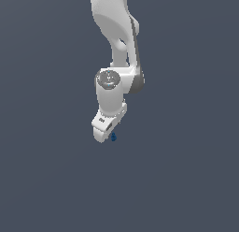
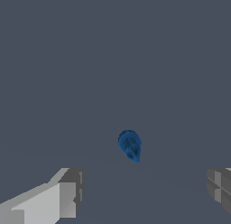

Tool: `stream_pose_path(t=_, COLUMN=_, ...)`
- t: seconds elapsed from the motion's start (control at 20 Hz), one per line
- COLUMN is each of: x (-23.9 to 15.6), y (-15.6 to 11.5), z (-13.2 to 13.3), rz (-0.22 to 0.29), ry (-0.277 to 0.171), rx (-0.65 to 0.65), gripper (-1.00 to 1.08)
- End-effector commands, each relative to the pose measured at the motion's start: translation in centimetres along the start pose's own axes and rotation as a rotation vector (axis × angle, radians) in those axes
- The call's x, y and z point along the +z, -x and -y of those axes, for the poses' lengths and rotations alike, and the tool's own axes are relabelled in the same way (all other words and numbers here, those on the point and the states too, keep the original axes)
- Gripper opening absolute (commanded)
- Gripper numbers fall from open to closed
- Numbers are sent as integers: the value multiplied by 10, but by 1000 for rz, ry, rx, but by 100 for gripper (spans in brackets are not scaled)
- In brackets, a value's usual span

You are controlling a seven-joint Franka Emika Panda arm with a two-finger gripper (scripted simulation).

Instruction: Pick up the object and move it to a goal position.

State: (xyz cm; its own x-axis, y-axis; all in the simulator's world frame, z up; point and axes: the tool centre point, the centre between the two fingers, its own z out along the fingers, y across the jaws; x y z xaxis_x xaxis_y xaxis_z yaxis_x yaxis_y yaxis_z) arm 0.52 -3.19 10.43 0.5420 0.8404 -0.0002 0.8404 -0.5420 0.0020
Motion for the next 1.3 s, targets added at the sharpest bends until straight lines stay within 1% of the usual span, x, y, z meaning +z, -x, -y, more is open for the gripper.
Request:
stream_pose_path(t=0.0, x=4, y=0, z=0, rz=0, ry=0, rx=-54, gripper=100)
stream_pose_path(t=0.4, x=11, y=0, z=1, rz=0, ry=-2, rx=-149, gripper=100)
stream_pose_path(t=0.8, x=15, y=0, z=1, rz=0, ry=-2, rx=-156, gripper=100)
stream_pose_path(t=1.25, x=55, y=0, z=2, rz=0, ry=-2, rx=-161, gripper=100)
